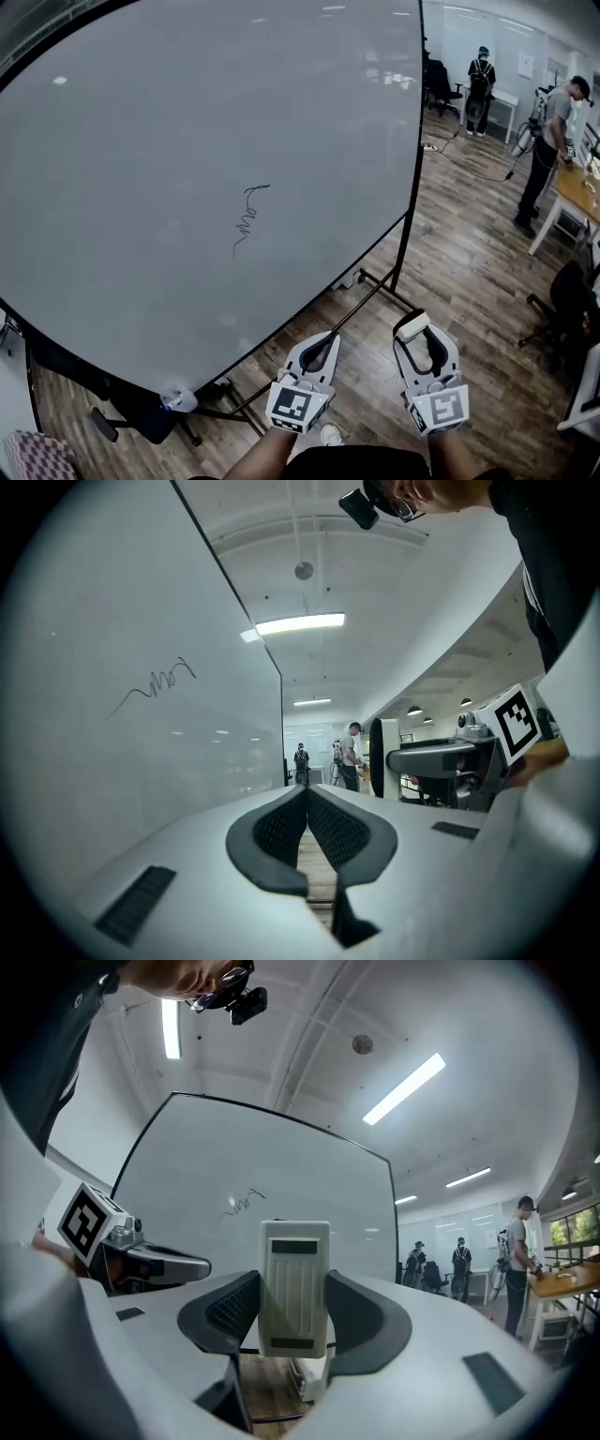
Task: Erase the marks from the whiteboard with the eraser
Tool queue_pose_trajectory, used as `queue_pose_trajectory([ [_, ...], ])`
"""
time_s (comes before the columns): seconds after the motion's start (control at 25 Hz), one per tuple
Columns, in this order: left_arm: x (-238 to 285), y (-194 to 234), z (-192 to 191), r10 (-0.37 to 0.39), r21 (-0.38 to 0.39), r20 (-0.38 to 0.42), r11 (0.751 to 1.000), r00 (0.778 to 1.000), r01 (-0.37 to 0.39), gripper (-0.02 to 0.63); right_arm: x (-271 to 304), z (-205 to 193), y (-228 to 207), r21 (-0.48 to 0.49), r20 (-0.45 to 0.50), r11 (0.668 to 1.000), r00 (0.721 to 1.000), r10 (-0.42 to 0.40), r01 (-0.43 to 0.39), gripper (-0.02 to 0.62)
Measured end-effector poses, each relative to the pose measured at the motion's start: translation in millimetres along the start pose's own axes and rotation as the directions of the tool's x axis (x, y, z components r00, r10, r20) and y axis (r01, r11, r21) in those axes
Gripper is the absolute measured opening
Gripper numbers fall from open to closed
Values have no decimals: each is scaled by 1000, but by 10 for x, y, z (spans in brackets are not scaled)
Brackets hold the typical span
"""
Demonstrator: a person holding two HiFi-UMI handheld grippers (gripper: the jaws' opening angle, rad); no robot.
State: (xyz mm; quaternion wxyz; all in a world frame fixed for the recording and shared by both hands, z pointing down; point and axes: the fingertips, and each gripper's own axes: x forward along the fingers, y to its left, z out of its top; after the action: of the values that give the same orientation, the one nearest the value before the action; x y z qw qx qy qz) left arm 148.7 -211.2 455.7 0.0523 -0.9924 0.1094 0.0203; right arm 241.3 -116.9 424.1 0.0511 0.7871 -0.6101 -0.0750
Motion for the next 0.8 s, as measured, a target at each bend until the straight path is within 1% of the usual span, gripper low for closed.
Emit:
queue_pose_trajectory([
  [0.2,-178,521,12,68,12,9,998,998,-68,18,498,124,279,-33,28,998,998,59,-58,245],
  [0.4,-292,997,51,175,-3,27,985,984,-175,18,975,339,436,-104,77,988,990,122,-114,245],
  [0.64,-316,1250,194,262,8,48,965,964,-263,18,1431,640,445,-153,143,974,971,192,-170,245],
  [0.8,-318,1352,251,333,27,48,942,942,-335,18,1663,794,496,-167,183,959,949,258,-228,245],
])
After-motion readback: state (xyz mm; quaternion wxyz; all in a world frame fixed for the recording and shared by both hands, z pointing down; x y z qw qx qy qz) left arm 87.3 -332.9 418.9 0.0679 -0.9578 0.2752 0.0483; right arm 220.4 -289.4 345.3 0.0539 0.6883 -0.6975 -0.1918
